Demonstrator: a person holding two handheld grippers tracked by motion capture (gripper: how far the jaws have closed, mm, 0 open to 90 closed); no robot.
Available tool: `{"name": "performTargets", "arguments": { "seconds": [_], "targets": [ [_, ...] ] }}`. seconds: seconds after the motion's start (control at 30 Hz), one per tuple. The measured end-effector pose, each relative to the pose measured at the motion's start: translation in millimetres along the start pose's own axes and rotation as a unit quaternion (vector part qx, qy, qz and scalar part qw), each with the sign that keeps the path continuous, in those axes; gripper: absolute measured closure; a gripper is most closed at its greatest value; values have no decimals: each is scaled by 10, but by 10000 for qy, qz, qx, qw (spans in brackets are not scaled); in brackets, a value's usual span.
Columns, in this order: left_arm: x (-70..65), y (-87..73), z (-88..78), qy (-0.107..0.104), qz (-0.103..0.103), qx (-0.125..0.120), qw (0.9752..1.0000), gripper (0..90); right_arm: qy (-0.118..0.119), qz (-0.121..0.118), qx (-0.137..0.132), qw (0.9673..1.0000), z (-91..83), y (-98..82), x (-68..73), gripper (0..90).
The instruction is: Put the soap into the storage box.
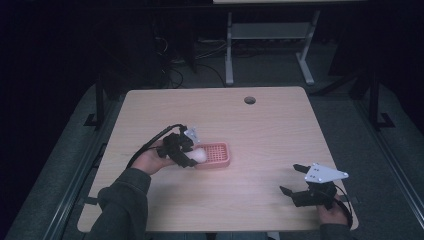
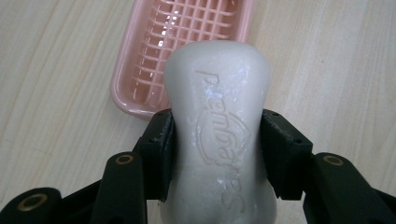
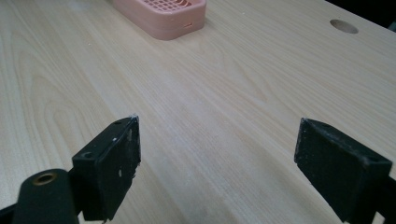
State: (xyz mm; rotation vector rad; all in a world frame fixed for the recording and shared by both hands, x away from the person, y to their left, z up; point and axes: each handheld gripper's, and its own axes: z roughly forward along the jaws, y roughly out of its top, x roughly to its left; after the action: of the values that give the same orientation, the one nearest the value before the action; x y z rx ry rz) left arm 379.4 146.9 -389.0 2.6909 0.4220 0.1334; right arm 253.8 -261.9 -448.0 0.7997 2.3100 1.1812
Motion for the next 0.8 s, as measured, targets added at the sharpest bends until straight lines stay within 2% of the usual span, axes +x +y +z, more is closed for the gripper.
{"name": "performTargets", "arguments": {
  "seconds": [0.53, 0.8],
  "targets": [
    [81, 149, 25, 21, 26, -2, 10000, 492, 12, 12, -50, 10000, -15, -7, -15, 137],
    [132, 218, 85, -44, 54, -12, 10000, 492, -1, 60, -73, 10000, -35, -19, -19, 137]
  ]
}}
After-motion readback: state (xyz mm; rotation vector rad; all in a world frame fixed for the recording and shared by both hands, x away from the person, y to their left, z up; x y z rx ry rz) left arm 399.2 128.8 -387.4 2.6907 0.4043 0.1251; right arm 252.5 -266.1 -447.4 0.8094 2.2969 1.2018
